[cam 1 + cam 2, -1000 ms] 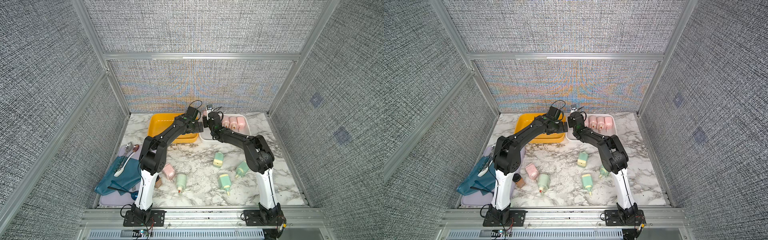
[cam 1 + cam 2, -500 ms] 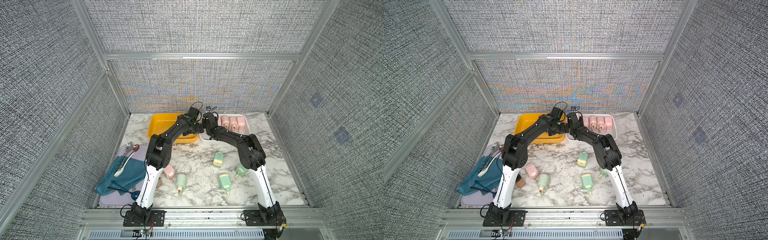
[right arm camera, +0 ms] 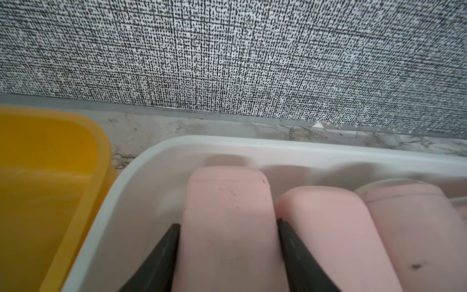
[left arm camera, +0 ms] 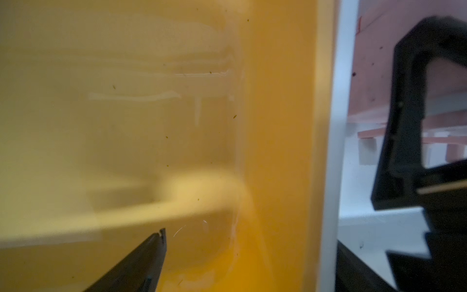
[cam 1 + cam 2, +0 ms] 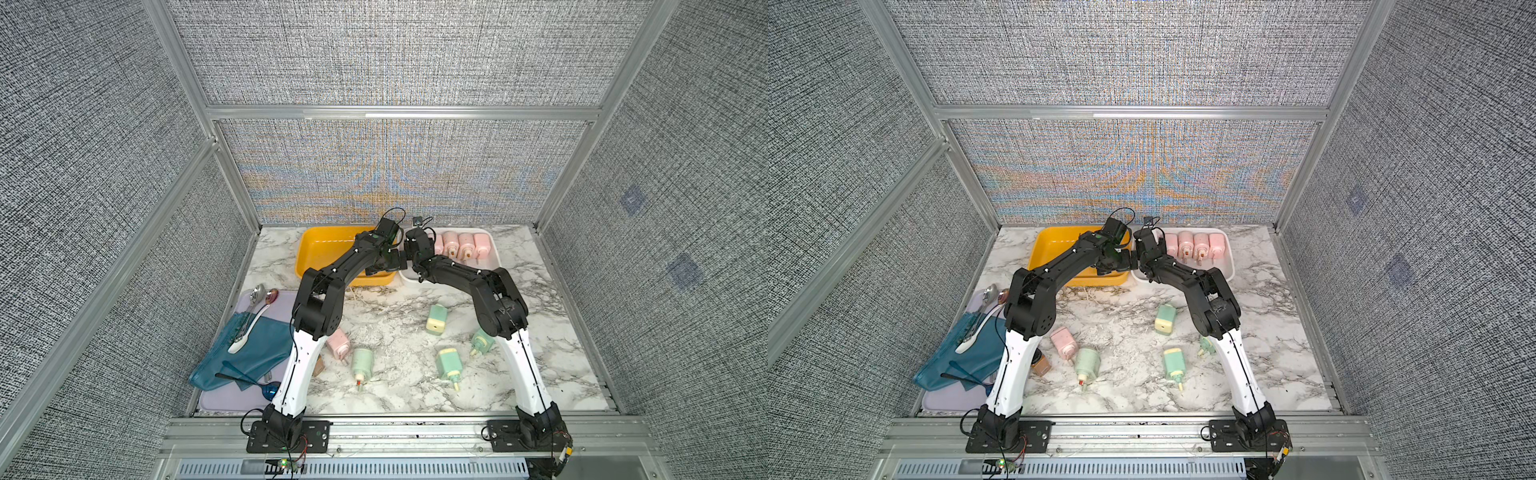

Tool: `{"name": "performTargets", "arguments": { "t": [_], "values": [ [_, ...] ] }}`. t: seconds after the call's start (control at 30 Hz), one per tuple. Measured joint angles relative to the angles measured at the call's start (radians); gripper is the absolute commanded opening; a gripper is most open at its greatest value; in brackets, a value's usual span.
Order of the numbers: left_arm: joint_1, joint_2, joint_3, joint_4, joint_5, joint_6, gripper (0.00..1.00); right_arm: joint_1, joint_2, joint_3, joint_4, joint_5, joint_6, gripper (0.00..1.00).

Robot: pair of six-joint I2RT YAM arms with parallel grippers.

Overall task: Place the pencil sharpeners by color into the storage box
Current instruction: Place the pencil sharpener in the storage box.

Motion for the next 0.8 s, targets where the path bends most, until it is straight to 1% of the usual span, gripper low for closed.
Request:
{"name": "performTargets", "arguments": {
  "t": [0.37, 0.67, 0.8],
  "values": [
    [0.005, 0.0, -0.017, 0.005, 0.009, -0.003, 0.99, -0.006, 0.004, 0.016, -0.007, 0.008, -0.019, 0.33],
    [0.005, 0.0, -0.018, 0.004, 0.011, -0.01, 0.99, -0.006, 0.005, 0.019, -0.009, -0.005, -0.018, 0.39],
    [0.005, 0.0, -0.018, 0.004, 0.012, -0.011, 0.99, -0.006, 0.005, 0.019, -0.022, -0.014, -0.013, 0.44]
  ]
}}
